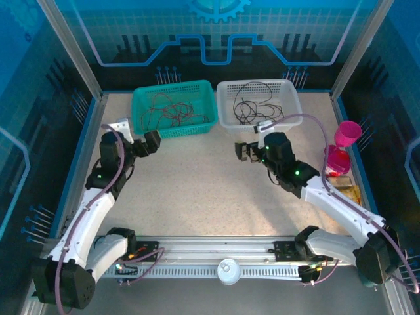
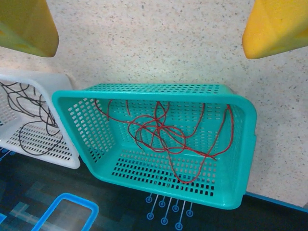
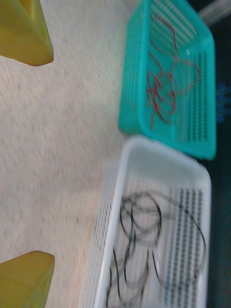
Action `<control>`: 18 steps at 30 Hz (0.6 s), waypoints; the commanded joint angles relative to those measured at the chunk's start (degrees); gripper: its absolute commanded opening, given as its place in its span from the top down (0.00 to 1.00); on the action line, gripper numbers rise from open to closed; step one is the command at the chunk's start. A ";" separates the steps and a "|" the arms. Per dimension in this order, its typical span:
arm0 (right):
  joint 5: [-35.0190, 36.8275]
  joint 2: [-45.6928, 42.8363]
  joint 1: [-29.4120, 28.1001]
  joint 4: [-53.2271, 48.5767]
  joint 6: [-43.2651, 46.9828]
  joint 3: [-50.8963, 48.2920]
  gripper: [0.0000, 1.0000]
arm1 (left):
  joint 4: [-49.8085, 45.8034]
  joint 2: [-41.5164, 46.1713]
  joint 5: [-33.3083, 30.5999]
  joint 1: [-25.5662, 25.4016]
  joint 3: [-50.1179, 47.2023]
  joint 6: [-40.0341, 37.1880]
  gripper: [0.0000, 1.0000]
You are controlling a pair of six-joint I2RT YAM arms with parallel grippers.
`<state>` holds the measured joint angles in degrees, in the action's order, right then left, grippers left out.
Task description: Untangle the cables
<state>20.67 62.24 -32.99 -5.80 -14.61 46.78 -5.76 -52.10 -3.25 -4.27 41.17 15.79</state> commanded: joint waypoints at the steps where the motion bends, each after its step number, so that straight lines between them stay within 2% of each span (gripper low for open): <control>1: 8.60 0.43 2.78 2.50 6.23 -1.53 0.00 | 11.75 1.38 -3.32 0.22 -4.53 -5.38 0.01; 4: 10.53 1.83 6.60 2.23 7.91 -2.11 0.00 | 16.67 1.08 -5.14 0.14 -8.60 -9.01 0.01; 9: 13.16 2.68 13.98 9.83 6.36 -8.49 0.00 | 24.61 -1.25 -8.42 0.13 -14.93 -13.85 0.01; 12: 17.33 5.34 15.03 16.25 9.12 -11.49 0.00 | 28.70 -3.48 -10.13 0.14 -16.79 -14.56 0.01; 15: 18.85 8.53 15.82 19.88 10.14 -12.87 0.00 | 31.69 -6.10 -10.92 0.06 -17.26 -15.52 0.01; 18: 19.56 11.25 15.94 28.52 12.00 -15.98 0.00 | 36.71 -9.38 -12.88 -0.47 -18.72 -15.78 0.01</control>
<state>36.71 71.66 -17.78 11.46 -5.28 32.99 22.37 -59.59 -13.04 -4.36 23.92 2.33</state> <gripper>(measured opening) 0.996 0.992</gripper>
